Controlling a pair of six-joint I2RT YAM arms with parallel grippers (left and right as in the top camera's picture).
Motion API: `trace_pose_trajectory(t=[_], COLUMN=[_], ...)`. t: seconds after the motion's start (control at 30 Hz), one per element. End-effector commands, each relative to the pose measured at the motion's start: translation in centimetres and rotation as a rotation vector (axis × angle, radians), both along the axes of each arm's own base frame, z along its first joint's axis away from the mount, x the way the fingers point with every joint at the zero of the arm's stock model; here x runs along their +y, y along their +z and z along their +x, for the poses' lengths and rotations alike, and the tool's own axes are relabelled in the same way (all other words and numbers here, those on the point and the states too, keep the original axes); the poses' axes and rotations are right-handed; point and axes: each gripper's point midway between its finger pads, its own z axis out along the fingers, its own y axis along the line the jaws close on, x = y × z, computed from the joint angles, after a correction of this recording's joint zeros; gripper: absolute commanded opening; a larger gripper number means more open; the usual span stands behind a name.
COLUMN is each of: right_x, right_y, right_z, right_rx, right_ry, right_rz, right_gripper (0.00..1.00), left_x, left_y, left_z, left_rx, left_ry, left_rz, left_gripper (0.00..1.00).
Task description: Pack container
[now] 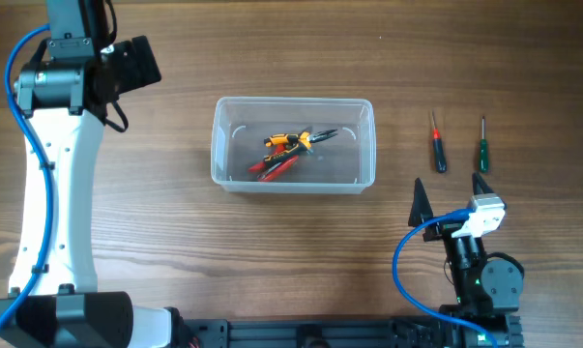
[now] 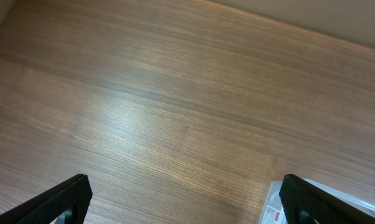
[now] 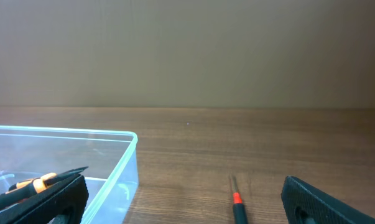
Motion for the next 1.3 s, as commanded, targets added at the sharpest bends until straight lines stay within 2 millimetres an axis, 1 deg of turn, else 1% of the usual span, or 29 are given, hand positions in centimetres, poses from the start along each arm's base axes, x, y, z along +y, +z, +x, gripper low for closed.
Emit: trace_pose_trajectory(t=[0.0,0.27,0.33,0.43,0.5,0.67,0.73,0.8,0.9,0.93,1.0,1.07,1.13,1.23,1.27], right_x=[0.1,0.3,0.3,0.9,1.2,0.4,-0.1,-0.3,-0.3,-0.1,0.2,0.2,0.2,0.4,0.3], right_y=[0.3,0.3,0.7,2.5,3.7,7.0,8.9,10.3,11.5,12.2,12.5,12.1,11.0,9.3,8.9], right_z=[-0.1,-0.1,-0.1,-0.3,-0.5,-0.7,-0.4,0.4,2.0,4.0,5.8,7.0,8.4,10.1,10.6], right_rx=[-0.014,-0.015,-0.026,-0.085,-0.124,-0.148,-0.119,-0.044,0.08,0.219,0.347,0.474,0.655,0.848,0.883], right_ry=[0.01,0.022,0.022,0.061,0.085,0.041,0.008,-0.012,-0.023,-0.023,0.001,0.009,0.02,0.03,0.028], right_rz=[-0.008,-0.003,0.017,0.14,0.148,0.198,0.2,0.2,0.198,0.168,0.089,0.031,-0.011,-0.005,-0.007], right_gripper=[1.0,1.0,1.0,1.0,1.0,1.0,1.0,1.0,1.0,1.0,1.0,1.0,1.0,1.0,1.0], left_x=[-0.1,-0.1,-0.1,-0.1,-0.1,-0.1,-0.1,-0.1,-0.1,-0.1,-0.1,-0.1,-0.1,-0.1,-0.1], left_y=[0.5,0.5,0.5,0.5,0.5,0.5,0.5,0.5,0.5,0.5,0.5,0.5,0.5,0.5,0.5], left_z=[-0.1,-0.1,-0.1,-0.1,-0.1,-0.1,-0.1,-0.1,-0.1,-0.1,-0.1,-0.1,-0.1,-0.1,-0.1], left_rx=[-0.019,-0.019,-0.019,-0.02,-0.02,-0.02,-0.019,-0.019,-0.019,-0.02,-0.02,-0.02,-0.019,-0.019,-0.02], left_ry=[0.013,0.012,0.012,0.013,0.013,0.013,0.013,0.013,0.013,0.013,0.013,0.013,0.013,0.013,0.013], left_rz=[-0.028,-0.028,-0.028,-0.028,-0.028,-0.028,-0.028,-0.028,-0.028,-0.028,-0.028,-0.028,-0.028,-0.028,-0.028], left_gripper=[1.0,1.0,1.0,1.0,1.0,1.0,1.0,1.0,1.0,1.0,1.0,1.0,1.0,1.0,1.0])
